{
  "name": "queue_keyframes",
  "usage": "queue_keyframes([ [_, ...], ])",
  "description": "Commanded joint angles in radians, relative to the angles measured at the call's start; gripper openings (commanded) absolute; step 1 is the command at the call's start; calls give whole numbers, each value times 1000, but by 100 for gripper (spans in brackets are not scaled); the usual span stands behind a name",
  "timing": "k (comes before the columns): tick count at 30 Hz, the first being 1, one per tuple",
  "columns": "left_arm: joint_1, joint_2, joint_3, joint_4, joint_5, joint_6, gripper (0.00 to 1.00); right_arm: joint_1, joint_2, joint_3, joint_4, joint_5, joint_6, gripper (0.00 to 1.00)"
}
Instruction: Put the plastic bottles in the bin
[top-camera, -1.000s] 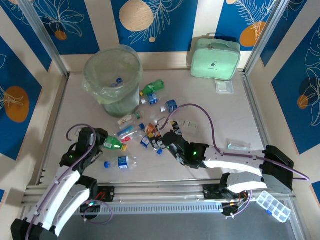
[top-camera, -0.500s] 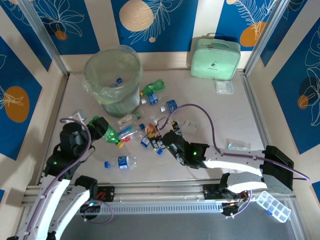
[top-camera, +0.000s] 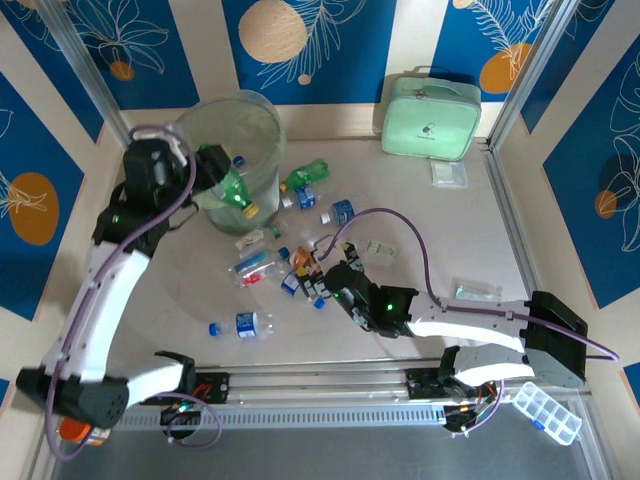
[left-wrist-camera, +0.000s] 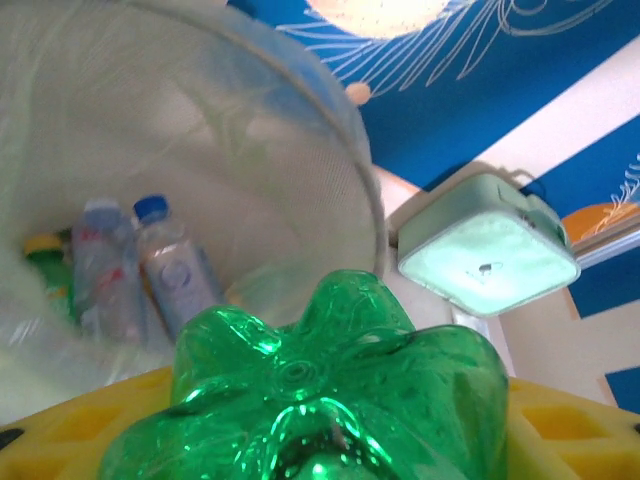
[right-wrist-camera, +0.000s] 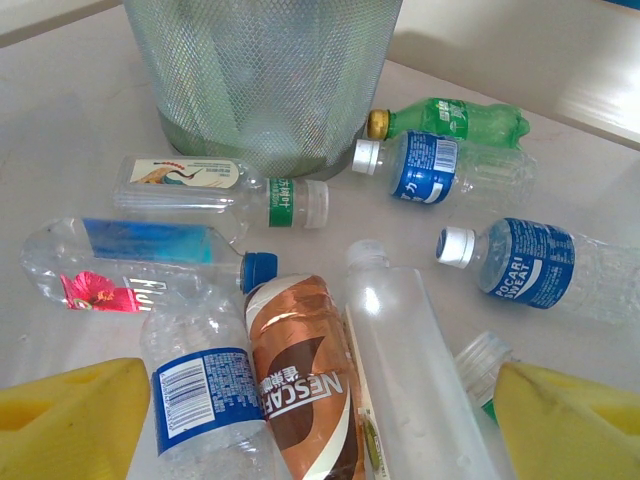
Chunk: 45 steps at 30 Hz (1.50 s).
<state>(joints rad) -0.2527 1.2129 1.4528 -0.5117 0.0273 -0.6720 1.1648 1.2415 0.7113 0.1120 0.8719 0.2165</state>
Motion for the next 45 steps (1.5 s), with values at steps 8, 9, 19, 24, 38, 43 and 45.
queue_keyframes([
  [8,65,423,551,-125,14,27,22,14,25,13,28,7,-8,90],
  [9,68,466,606,-150,11,41,21,15,28,15,29,8,-11,90],
  [19,78,770,1005,-427,-156,227,20,20,44,24,30,9,-22,90],
  [24,79,826,1011,-506,-301,283,20,24,59,34,23,4,-23,90],
  [38,80,979,1005,-636,-462,327,20,39,83,48,23,19,-40,90],
  [43,76,1023,987,-642,-537,342,21,40,87,49,26,17,-40,90],
  [45,75,1040,982,-643,-544,336,21,41,90,51,25,18,-41,90],
])
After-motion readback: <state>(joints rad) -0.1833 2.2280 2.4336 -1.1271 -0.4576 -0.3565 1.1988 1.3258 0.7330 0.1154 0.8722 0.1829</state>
